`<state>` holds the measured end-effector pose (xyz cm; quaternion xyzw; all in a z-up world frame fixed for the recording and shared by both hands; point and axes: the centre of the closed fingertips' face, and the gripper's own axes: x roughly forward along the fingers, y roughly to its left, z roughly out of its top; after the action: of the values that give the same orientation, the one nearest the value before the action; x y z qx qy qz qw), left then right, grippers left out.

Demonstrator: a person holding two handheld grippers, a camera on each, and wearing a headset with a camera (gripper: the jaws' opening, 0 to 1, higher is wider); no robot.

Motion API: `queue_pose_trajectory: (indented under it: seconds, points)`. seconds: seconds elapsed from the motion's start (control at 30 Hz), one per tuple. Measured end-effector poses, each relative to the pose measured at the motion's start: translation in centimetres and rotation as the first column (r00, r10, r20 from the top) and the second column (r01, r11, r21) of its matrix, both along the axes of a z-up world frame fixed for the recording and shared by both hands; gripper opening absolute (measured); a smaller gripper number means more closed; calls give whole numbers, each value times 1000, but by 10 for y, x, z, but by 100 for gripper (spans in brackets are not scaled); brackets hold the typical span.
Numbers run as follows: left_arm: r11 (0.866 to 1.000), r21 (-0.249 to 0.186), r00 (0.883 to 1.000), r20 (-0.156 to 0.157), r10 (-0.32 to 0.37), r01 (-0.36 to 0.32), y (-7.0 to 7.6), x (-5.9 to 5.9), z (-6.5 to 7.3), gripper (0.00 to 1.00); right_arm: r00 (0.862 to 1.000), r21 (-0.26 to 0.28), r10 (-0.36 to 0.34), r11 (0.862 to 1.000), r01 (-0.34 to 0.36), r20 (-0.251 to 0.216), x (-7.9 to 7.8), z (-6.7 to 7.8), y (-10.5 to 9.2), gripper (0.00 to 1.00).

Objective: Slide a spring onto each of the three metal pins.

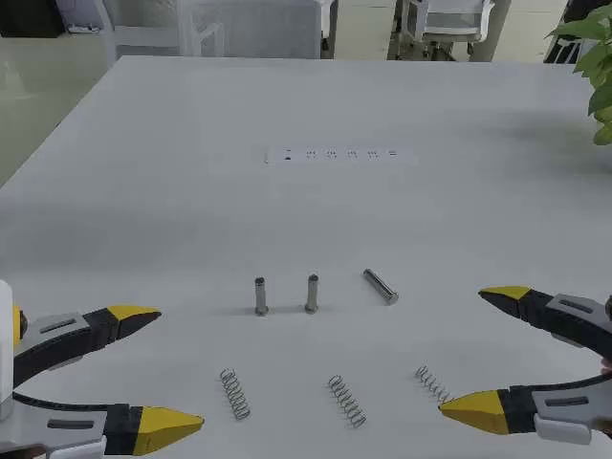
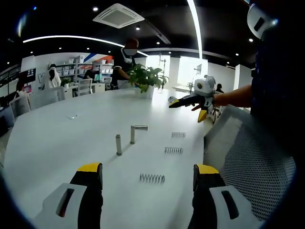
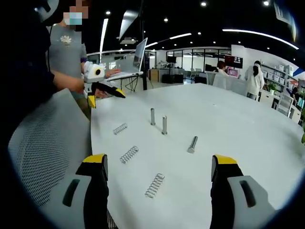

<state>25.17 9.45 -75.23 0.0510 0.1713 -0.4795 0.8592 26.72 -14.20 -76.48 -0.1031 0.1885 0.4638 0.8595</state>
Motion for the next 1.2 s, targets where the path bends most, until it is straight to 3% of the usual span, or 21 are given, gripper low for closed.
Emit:
queue_pose_trajectory:
  seconds: [1.2]
  points:
    - [1000, -17, 1000, -9, 11, -11, -2, 3, -4, 73, 1000, -20, -8, 1000, 8, -13, 0, 0, -2, 86]
